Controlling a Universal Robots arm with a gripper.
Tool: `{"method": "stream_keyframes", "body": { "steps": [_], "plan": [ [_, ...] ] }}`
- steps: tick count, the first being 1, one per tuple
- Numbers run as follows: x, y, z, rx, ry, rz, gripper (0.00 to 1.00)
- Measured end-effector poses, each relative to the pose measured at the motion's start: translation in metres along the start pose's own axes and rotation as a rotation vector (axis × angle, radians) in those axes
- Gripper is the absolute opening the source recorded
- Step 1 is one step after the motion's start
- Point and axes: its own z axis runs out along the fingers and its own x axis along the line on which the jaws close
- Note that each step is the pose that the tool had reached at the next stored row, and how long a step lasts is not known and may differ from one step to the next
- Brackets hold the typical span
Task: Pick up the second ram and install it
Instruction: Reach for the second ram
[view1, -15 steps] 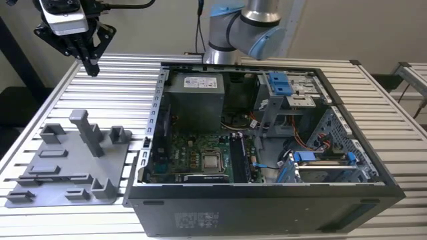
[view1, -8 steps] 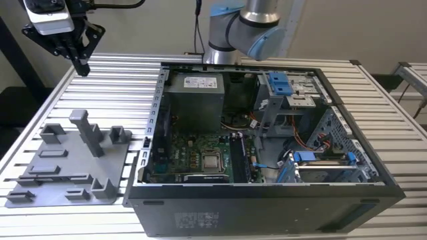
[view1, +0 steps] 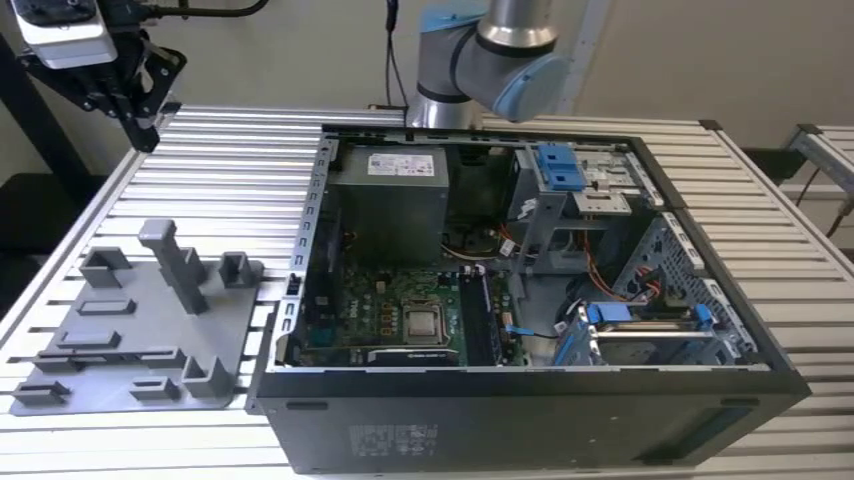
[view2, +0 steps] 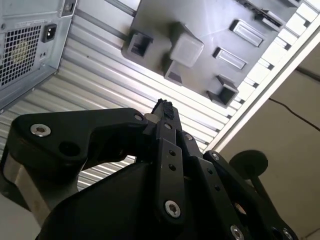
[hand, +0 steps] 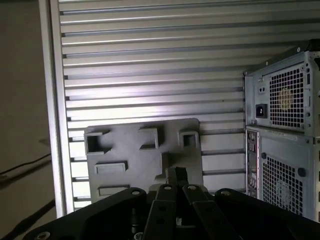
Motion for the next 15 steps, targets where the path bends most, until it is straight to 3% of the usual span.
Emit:
{"method": "stream_keyframes", "body": {
  "steps": [9, 15],
  "plan": [
    [0.0288, 0.0001, 0.0, 0.0, 0.0, 0.0, 0.11],
    [0.0435, 0.0005, 0.0003, 0.0, -0.0001, 0.0, 0.11]
  ]
}}
